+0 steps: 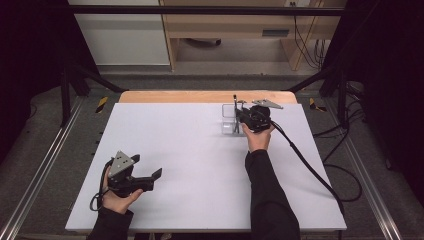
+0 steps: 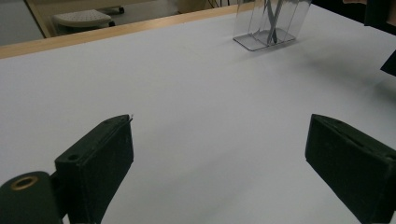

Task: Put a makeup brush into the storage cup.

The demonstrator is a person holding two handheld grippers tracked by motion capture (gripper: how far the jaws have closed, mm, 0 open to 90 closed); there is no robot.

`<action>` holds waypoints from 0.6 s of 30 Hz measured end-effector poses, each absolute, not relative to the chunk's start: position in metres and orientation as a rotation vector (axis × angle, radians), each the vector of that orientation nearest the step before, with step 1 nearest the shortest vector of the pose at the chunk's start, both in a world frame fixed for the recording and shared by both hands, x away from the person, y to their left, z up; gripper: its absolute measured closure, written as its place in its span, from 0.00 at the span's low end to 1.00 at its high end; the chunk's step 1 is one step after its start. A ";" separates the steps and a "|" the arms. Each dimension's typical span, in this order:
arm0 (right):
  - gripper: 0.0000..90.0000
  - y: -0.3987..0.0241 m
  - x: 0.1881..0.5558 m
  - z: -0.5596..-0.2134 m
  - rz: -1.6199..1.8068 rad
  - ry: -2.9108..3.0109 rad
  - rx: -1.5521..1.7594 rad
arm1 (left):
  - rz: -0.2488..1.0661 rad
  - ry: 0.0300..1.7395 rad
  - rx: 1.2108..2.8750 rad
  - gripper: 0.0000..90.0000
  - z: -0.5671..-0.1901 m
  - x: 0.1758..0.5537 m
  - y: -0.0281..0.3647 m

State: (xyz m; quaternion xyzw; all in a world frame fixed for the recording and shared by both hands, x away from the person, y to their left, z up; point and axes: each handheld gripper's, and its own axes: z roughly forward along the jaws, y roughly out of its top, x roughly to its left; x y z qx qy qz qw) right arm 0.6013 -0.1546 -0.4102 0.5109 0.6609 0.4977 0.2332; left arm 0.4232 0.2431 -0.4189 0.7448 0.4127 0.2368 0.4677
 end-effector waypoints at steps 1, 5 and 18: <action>0.70 -0.155 0.599 -0.409 1.368 1.819 1.398 | 0.581 1.012 1.826 0.08 -0.419 0.423 0.243; 0.59 -0.157 0.586 -0.405 1.375 1.844 1.359 | 0.583 1.012 1.826 0.08 -0.418 0.423 0.243; 0.34 -0.157 0.543 -0.393 1.442 1.927 1.228 | 0.582 1.011 1.830 0.08 -0.419 0.423 0.242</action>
